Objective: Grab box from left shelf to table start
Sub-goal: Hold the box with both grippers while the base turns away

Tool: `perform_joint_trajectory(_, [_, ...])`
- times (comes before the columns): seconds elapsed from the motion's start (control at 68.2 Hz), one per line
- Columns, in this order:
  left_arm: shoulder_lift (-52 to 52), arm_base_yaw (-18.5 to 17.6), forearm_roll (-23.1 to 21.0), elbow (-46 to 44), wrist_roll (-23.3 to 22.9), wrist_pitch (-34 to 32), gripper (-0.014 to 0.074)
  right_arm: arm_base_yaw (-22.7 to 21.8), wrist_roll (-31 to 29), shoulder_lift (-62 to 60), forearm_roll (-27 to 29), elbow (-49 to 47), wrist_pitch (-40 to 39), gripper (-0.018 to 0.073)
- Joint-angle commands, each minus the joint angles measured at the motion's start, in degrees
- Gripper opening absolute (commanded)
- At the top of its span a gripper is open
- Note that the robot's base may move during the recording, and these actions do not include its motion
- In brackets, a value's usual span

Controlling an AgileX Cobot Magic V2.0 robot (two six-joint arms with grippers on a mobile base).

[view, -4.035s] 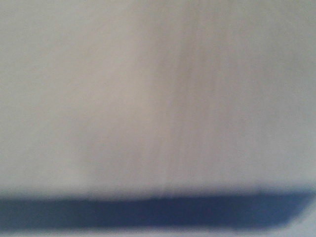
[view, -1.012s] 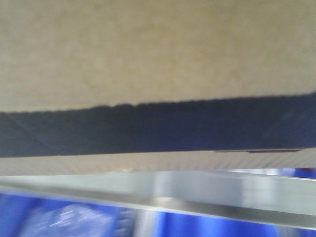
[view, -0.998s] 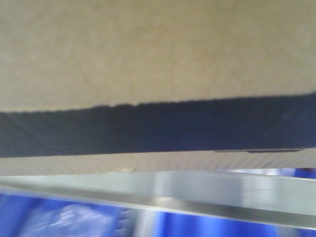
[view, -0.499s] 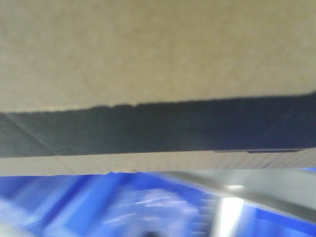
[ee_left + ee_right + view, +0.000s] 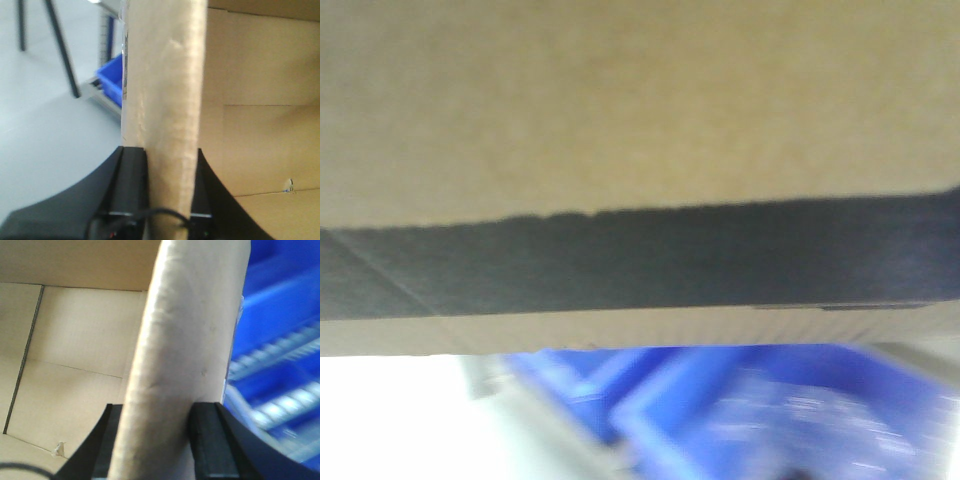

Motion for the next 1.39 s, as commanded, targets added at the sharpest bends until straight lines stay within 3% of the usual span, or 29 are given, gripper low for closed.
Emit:
perform_joint_trajectory(0.0, [0.01, -0.42, -5.81, -2.59, -1.52, -11.94, -0.0100, -0.27, -0.81, 0.85, 1.16, -1.66, -7.23, 0.0057])
perform_joint_trajectory(1.379, [0.01, -0.42, -5.81, -2.59, -1.52, -11.94, -0.0100, -0.27, -0.81, 0.85, 1.16, -1.66, -7.18, 0.0057])
